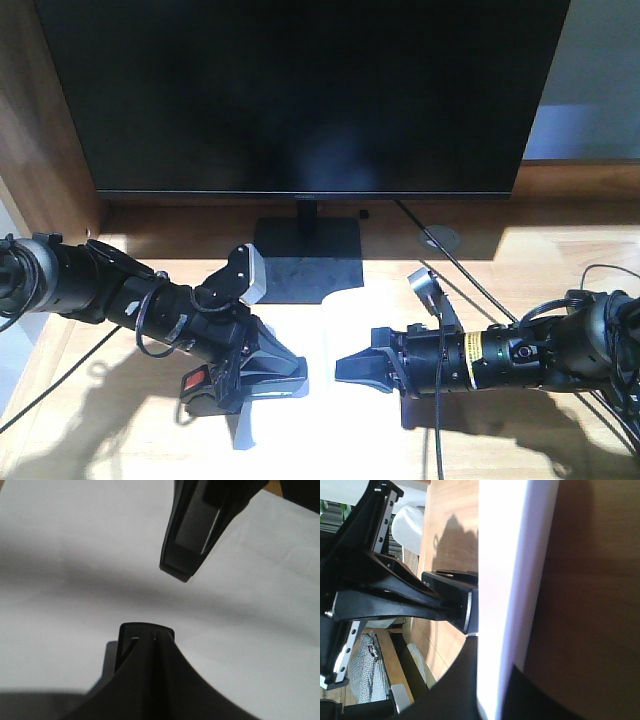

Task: Grab stapler and paper to desk for stapling
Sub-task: 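Open both grippers, releasing the stapler and the paper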

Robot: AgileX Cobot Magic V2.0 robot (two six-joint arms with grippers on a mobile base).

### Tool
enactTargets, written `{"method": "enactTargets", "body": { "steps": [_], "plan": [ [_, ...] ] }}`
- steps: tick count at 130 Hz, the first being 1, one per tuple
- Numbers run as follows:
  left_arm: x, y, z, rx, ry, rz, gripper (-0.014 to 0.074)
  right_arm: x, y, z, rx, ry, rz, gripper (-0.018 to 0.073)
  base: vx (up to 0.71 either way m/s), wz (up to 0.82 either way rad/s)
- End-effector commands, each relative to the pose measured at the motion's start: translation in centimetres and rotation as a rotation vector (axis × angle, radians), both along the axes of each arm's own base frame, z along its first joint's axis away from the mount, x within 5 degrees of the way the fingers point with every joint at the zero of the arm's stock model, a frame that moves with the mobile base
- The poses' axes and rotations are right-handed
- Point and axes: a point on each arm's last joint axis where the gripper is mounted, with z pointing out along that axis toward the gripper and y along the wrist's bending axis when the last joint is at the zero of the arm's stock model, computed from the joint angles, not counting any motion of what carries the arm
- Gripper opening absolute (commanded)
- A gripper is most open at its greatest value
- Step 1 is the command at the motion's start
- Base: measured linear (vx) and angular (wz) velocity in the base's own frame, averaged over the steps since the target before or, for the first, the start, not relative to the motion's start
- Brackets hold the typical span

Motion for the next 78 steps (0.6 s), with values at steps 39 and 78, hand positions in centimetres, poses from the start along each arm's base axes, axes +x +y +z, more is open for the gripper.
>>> {"method": "enactTargets", "body": {
  "steps": [39,78],
  "plan": [
    [-0.3,0.3,6.0,0.025,-0.220,0.000,-0.0006,0.5,0.3,2.1,0.077,-0.070,0.008,-0.0003,0.00,0.00],
    [-1.2,0.9,11.0,0.007,-0.387,0.043,-0.0006,0.5,0.3,2.1,0.077,-0.070,0.008,-0.0002,0.00,0.00]
  ]
}}
